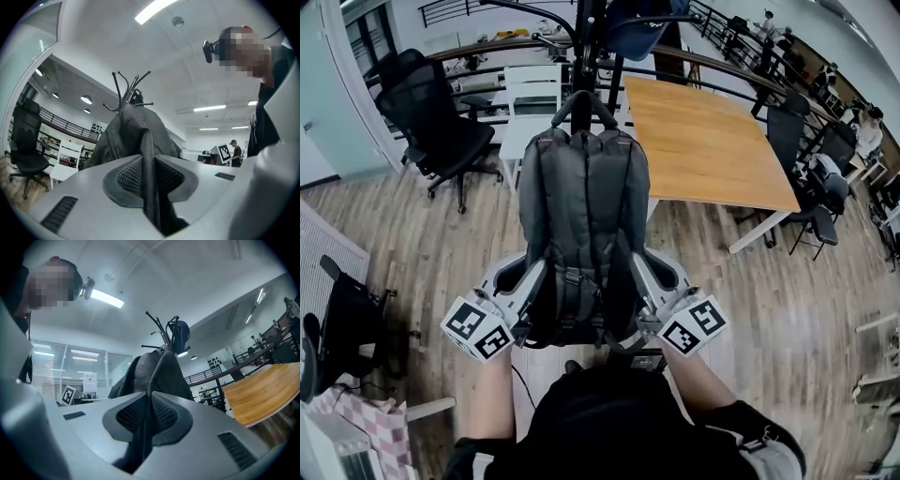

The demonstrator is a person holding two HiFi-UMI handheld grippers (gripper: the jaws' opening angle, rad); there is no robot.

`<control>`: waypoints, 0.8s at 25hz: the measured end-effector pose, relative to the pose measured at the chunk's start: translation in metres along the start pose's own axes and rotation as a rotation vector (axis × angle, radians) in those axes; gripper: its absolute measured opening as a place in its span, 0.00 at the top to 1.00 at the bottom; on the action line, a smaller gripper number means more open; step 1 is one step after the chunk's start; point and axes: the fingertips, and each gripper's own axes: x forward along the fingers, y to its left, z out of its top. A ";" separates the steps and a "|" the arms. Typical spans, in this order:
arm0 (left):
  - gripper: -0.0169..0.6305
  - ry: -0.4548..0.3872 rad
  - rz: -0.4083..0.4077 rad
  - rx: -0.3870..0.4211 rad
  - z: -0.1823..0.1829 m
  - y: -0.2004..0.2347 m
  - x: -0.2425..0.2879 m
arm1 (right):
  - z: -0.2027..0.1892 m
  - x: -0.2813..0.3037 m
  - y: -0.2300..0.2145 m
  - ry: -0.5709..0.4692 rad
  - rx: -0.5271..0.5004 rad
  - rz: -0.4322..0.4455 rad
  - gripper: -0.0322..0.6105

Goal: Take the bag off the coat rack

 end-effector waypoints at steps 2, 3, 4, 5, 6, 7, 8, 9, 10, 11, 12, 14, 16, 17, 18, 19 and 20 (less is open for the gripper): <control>0.85 0.005 0.005 -0.020 -0.011 -0.007 -0.006 | -0.010 -0.008 -0.004 0.011 0.078 0.027 0.87; 0.85 0.004 0.009 -0.032 -0.016 -0.010 -0.009 | -0.014 -0.011 -0.006 0.014 0.129 0.043 0.87; 0.85 0.002 0.014 -0.047 -0.020 -0.012 -0.012 | -0.019 -0.013 -0.008 0.019 0.165 0.055 0.87; 0.85 0.002 0.019 -0.059 -0.026 -0.015 -0.015 | -0.024 -0.015 -0.009 0.026 0.183 0.063 0.87; 0.85 0.004 0.025 -0.067 -0.031 -0.018 -0.019 | -0.030 -0.017 -0.009 0.035 0.192 0.070 0.87; 0.85 0.008 0.031 -0.072 -0.037 -0.021 -0.023 | -0.037 -0.020 -0.008 0.045 0.195 0.077 0.87; 0.85 0.012 0.039 -0.076 -0.042 -0.024 -0.027 | -0.042 -0.023 -0.007 0.056 0.195 0.085 0.87; 0.85 0.017 0.047 -0.079 -0.047 -0.027 -0.030 | -0.047 -0.026 -0.006 0.065 0.194 0.094 0.87; 0.85 0.023 0.057 -0.079 -0.051 -0.030 -0.033 | -0.051 -0.030 -0.006 0.075 0.192 0.103 0.87; 0.85 0.030 0.068 -0.078 -0.055 -0.033 -0.034 | -0.054 -0.034 -0.006 0.085 0.191 0.111 0.87; 0.85 0.040 0.078 -0.077 -0.060 -0.038 -0.035 | -0.057 -0.039 -0.006 0.095 0.191 0.118 0.87; 0.85 0.055 0.094 -0.081 -0.070 -0.049 -0.037 | -0.063 -0.052 -0.007 0.109 0.202 0.132 0.87; 0.85 0.054 0.103 -0.098 -0.085 -0.065 -0.042 | -0.072 -0.070 -0.009 0.109 0.234 0.147 0.87; 0.85 0.049 0.107 -0.111 -0.094 -0.073 -0.044 | -0.077 -0.081 -0.011 0.108 0.255 0.153 0.87; 0.85 0.043 0.109 -0.126 -0.104 -0.082 -0.047 | -0.083 -0.091 -0.012 0.109 0.270 0.158 0.87; 0.85 0.041 0.113 -0.141 -0.113 -0.089 -0.050 | -0.089 -0.101 -0.013 0.114 0.274 0.162 0.87; 0.86 0.043 0.118 -0.154 -0.122 -0.096 -0.052 | -0.094 -0.109 -0.013 0.123 0.270 0.165 0.87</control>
